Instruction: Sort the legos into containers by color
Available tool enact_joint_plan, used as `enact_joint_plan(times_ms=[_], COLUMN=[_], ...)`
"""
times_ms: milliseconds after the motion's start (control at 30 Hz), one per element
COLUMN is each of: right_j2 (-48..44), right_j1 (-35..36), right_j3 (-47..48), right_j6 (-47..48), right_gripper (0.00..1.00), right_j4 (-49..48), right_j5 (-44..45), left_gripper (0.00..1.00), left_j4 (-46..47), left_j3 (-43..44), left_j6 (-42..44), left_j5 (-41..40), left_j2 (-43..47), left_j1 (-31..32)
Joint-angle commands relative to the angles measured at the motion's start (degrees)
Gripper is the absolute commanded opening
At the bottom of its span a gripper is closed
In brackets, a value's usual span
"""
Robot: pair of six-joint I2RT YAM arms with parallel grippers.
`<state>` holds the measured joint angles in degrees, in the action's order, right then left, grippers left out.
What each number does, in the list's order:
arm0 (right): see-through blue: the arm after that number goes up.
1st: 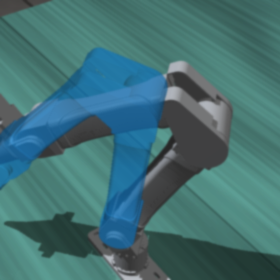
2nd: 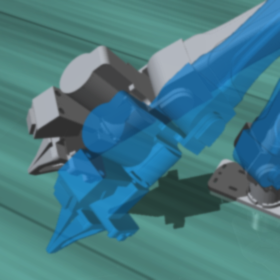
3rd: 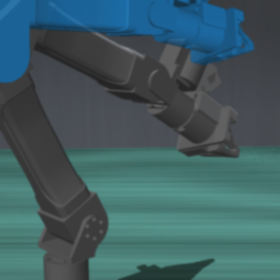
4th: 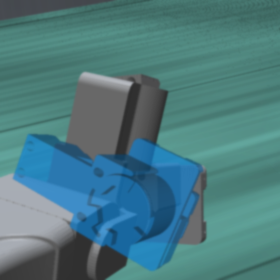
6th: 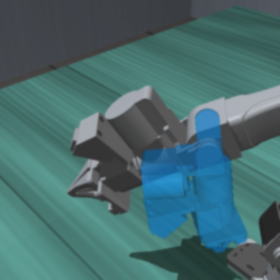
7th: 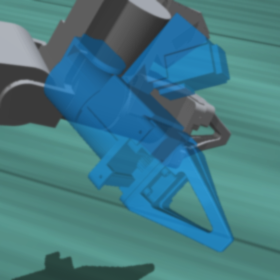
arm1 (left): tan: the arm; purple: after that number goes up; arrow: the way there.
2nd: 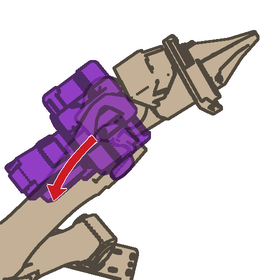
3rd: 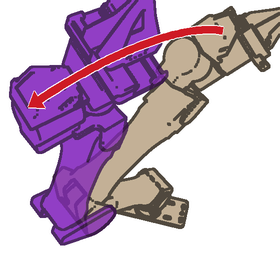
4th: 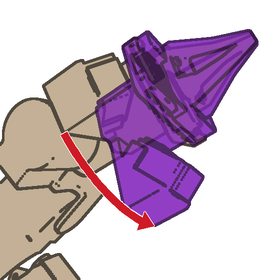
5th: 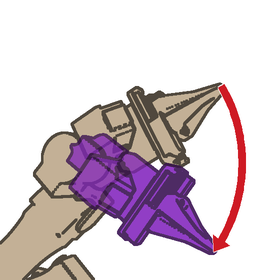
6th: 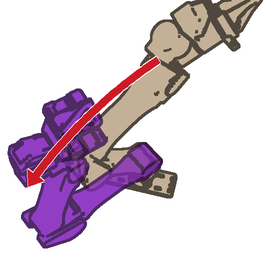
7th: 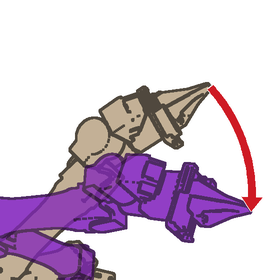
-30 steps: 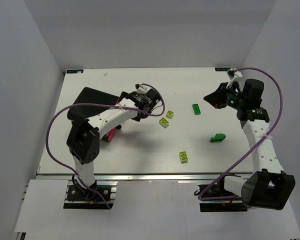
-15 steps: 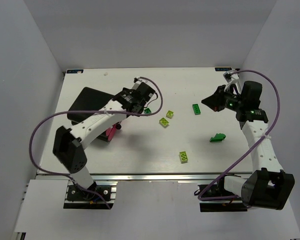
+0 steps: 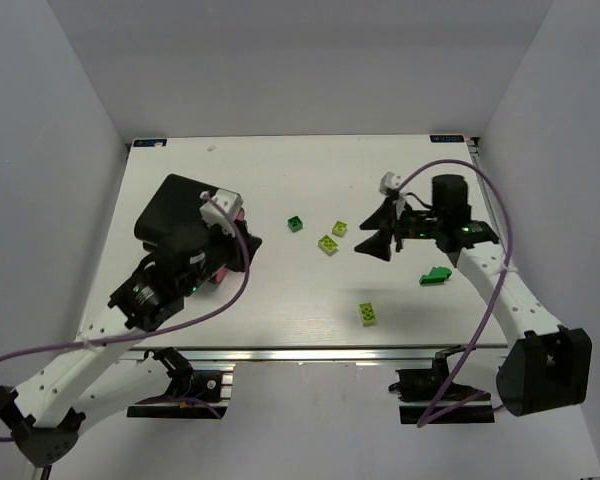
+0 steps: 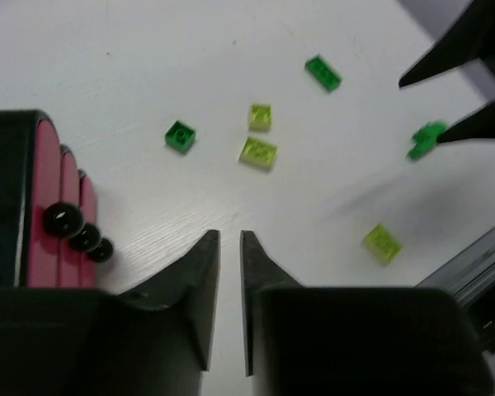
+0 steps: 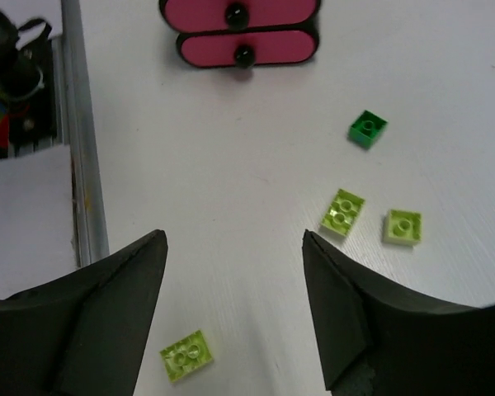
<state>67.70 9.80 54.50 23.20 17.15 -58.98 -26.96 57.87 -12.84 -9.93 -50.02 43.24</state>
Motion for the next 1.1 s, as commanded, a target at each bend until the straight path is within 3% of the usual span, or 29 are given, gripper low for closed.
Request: enact_joint_plan(times_ms=[0,33,67,233,367,433,633,800,1067], right_j2=[3.7,5.1,8.3,22.8,38.2,41.8,53.6,56.0,54.5], right_j1=[7.1,12.6,14.4,27.3,31.2,33.3,37.0,37.4,37.2], right_j3=[0.9,1.7,3.5,15.7,32.0,39.2,48.2,47.5,40.8], right_j6=[5.7,3.7,1.8,-8.5,-19.4,-24.8,-40.3,-45.3,-41.0], right_gripper=[0.68,0.66,0.63,0.58,0.63,0.72,0.79,0.78,0.78], right_j4=[0.4,-0.4,-1.2,-0.4,4.0,4.4,-1.7,-7.7,-20.1], right_j5=[7.5,11.7,13.7,21.4,19.3,17.2,17.4,18.3,23.1], left_gripper=[0.43,0.68,0.74,0.87,0.91,0.91,0.92,0.92,0.92], left_j4=[0.8,0.3,0.0,1.6,1.7,1.0,-1.3,-1.2,-1.3], left_j3=[-9.2,-10.5,-11.5,-15.5,-16.8,-16.9,-16.5,-16.6,-16.6], left_j6=[-1.3,-1.0,-0.8,-0.3,-1.0,-1.7,-3.1,-2.8,-2.8], left_j5=[3.0,1.2,0.1,-5.3,-11.5,-13.6,-15.4,-15.1,-14.9], left_j2=[8.8,11.1,13.4,27.7,34.1,35.6,36.8,35.5,35.3], left_j1=[-0.4,-0.4,-0.4,-0.4,-0.4,-0.4,-0.9,-0.9,-0.9])
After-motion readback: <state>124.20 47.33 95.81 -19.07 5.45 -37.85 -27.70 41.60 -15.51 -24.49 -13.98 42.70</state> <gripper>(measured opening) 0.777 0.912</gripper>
